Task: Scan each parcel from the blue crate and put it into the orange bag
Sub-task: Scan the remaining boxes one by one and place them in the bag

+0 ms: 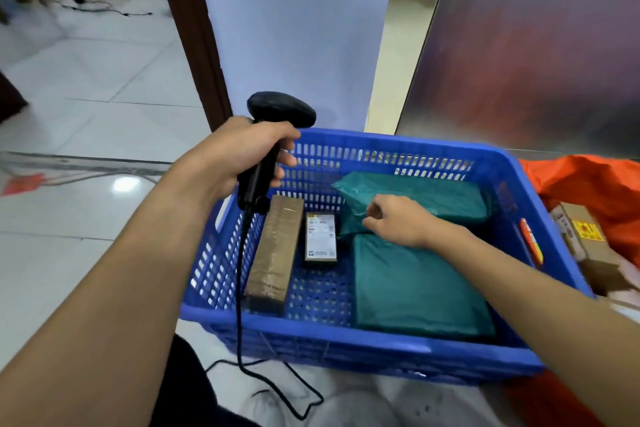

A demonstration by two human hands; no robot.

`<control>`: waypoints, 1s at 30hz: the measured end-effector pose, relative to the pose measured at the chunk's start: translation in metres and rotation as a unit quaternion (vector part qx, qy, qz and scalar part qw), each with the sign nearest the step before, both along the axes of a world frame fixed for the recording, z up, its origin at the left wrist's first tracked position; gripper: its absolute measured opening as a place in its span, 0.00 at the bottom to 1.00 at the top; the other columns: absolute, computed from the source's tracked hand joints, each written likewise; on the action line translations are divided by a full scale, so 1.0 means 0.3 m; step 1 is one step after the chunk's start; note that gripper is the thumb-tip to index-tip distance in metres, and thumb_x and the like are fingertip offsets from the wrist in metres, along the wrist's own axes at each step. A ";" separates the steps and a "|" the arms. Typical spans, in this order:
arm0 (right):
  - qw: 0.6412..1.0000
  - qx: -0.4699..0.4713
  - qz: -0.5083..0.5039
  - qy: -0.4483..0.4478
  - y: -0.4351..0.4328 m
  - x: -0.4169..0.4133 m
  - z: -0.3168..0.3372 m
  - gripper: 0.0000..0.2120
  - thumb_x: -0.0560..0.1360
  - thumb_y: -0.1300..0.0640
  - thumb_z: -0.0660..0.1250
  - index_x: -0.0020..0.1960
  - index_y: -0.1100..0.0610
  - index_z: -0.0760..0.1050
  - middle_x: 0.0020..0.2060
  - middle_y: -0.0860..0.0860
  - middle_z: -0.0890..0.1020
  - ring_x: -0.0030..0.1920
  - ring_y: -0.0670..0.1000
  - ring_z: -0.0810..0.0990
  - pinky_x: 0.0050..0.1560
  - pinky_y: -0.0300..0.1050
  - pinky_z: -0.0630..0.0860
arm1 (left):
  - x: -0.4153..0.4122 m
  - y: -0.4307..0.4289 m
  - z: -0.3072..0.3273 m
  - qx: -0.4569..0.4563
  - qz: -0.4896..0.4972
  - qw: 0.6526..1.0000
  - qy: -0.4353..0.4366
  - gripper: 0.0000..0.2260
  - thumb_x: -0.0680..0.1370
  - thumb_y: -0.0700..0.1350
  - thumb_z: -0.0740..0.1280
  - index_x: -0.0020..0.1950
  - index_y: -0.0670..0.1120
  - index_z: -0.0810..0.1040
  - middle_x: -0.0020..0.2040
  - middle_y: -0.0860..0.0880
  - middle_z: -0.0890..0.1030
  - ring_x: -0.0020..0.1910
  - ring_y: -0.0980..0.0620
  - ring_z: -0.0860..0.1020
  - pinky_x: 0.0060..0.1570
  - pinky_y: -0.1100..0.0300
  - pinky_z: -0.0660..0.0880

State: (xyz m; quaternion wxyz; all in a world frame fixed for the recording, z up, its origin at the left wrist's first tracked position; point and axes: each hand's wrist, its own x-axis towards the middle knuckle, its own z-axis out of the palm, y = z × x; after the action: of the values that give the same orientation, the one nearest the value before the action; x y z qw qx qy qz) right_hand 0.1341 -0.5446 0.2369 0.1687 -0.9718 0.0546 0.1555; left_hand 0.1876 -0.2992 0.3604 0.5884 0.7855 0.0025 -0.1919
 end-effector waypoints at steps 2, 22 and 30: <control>1.000 0.002 0.006 0.024 0.044 0.047 -0.058 0.14 0.80 0.48 0.66 0.56 0.58 0.78 0.55 0.58 0.83 0.57 0.61 0.80 0.57 0.53 0.77 | 0.027 0.008 -0.003 0.003 -0.010 1.000 0.009 0.08 0.80 0.48 0.71 0.47 0.43 0.81 0.36 0.45 0.84 0.27 0.51 0.77 0.34 0.57 0.80; 0.951 0.093 -0.187 0.227 0.233 0.319 -0.683 0.32 0.78 0.41 0.67 0.76 0.59 0.70 0.74 0.56 0.74 0.70 0.58 0.76 0.67 0.46 0.72 | 0.155 0.028 -0.052 0.001 0.048 0.998 0.031 0.10 0.79 0.50 0.71 0.49 0.44 0.82 0.35 0.47 0.84 0.27 0.52 0.77 0.35 0.56 0.80; 0.892 0.249 -0.302 0.227 0.319 0.330 -0.931 0.48 0.59 0.36 0.82 0.73 0.55 0.74 0.69 0.52 0.78 0.66 0.54 0.78 0.66 0.42 0.74 | 0.166 0.009 -0.047 -0.021 0.065 0.998 0.018 0.09 0.79 0.49 0.71 0.47 0.44 0.81 0.34 0.47 0.83 0.27 0.51 0.76 0.32 0.59 0.79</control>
State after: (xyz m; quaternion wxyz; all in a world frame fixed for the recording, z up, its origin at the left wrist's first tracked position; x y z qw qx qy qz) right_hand 0.2330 -0.4489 -0.0424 0.4272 -0.7729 0.3416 0.3217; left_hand 0.2372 -0.2966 0.3464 0.6158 0.7675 0.0602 -0.1677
